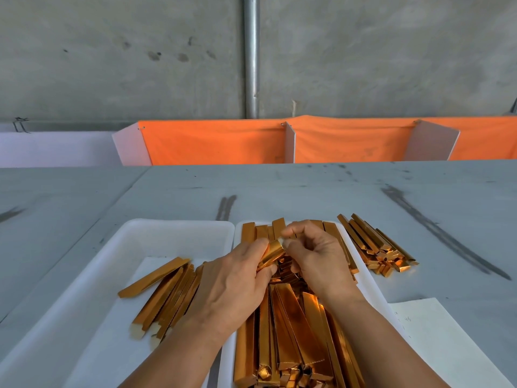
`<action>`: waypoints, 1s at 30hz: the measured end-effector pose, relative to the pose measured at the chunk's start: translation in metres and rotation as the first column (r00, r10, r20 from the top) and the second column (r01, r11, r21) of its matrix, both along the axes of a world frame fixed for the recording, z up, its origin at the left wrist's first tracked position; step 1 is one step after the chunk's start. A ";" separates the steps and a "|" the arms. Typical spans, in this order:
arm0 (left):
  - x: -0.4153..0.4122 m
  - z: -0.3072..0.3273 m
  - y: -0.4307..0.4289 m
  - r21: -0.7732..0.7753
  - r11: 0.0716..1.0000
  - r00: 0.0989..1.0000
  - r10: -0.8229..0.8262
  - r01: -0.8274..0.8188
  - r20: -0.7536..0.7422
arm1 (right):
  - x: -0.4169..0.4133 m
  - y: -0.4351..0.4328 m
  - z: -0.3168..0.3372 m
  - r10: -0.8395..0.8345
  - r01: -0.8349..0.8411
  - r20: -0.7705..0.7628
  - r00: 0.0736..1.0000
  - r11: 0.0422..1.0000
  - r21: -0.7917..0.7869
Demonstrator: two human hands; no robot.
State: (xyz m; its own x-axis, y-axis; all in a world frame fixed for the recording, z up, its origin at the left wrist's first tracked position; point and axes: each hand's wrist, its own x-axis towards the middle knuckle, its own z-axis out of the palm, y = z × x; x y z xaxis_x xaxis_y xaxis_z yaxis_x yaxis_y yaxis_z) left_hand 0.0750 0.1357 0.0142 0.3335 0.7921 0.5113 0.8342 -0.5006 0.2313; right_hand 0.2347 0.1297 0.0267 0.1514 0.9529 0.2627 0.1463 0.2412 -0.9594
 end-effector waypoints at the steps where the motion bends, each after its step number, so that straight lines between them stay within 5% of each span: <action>1: 0.000 0.000 0.000 -0.004 1.000 1.000 0.003 -0.003 0.003 | 0.000 0.000 0.000 -0.002 0.002 0.006 1.000 1.000 0.008; 30: 0.004 -0.004 0.005 -0.022 0.999 0.998 0.049 -0.050 -0.036 | -0.006 -0.004 0.001 0.023 -0.023 0.137 0.990 1.000 -0.001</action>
State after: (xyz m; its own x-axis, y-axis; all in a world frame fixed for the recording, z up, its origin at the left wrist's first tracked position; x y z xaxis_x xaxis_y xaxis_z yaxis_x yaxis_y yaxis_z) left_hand 0.0785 0.1411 0.0105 0.3113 0.8195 0.4812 0.8655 -0.4535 0.2125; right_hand 0.2287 0.1254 0.0274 0.0916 0.9555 0.2805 0.2710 0.2471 -0.9303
